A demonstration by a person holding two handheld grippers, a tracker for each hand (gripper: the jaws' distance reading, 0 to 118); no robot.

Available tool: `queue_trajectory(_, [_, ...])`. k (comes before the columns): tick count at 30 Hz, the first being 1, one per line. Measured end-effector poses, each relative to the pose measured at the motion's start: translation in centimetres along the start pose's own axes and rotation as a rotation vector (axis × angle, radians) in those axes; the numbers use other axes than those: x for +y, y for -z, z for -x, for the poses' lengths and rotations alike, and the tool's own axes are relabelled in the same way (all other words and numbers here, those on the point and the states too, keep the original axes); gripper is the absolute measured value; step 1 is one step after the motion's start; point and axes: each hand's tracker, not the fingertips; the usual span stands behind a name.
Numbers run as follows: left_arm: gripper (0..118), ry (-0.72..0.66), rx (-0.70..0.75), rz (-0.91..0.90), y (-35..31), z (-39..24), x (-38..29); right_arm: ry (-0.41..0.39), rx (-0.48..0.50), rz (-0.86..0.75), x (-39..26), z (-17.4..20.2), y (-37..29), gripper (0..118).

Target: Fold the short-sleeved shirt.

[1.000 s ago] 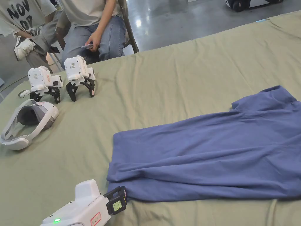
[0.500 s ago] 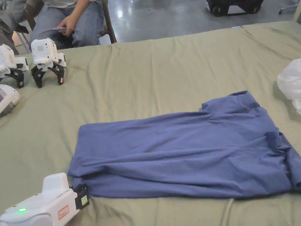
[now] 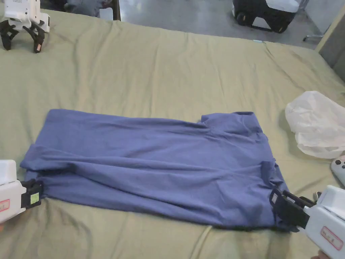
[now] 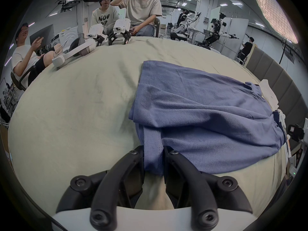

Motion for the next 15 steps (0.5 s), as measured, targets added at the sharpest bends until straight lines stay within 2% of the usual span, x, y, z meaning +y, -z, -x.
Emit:
queue_trajectory(7, [19, 0.010, 0.006, 0.000, -0.6, -0.9, 0.0, 0.006, -0.077, 0.032, -1.1, -1.3, 2.6, 63])
queue_trajectory(12, [19, 0.014, 0.011, -0.002, -0.7, -1.1, 0.0, 0.037, -0.083, 0.079, -2.1, -2.2, 4.1, 63])
queue_trajectory(15, [19, 0.016, 0.013, -0.001, -0.8, -1.3, 0.0, 0.049, -0.061, 0.079, -2.8, -2.0, 4.1, 51])
